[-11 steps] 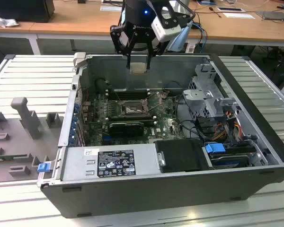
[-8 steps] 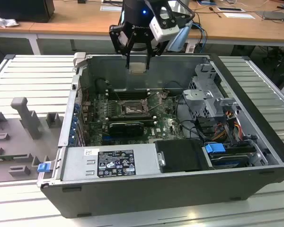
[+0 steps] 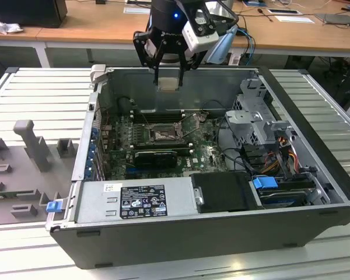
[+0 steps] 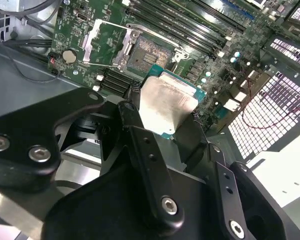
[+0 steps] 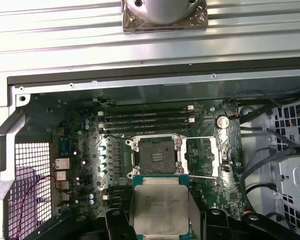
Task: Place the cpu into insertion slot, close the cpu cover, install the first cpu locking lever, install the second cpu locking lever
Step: 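Place the cpu into insertion slot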
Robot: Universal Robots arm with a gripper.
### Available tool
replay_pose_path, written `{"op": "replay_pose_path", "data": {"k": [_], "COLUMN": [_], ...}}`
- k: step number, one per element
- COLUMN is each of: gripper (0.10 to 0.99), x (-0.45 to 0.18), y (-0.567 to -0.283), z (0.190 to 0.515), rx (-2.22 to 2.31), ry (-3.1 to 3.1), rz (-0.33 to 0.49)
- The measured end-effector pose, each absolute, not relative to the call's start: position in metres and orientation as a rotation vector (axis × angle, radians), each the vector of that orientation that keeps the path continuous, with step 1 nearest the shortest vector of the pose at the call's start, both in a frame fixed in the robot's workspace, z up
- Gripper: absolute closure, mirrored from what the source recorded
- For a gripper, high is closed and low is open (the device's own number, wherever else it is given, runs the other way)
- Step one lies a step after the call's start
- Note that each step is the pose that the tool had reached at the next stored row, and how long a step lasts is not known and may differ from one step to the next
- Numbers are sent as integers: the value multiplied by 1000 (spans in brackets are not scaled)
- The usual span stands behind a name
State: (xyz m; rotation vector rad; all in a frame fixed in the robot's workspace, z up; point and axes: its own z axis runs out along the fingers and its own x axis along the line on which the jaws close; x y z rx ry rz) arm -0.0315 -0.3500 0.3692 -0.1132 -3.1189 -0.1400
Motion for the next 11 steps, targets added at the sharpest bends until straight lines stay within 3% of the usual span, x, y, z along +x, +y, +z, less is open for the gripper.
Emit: {"op": "replay_pose_path", "data": {"k": [11], "gripper": [557], "x": [-31], "y": [-350], "z": [369], "rx": [-213], "ry": [-3117], "rz": [-141]}}
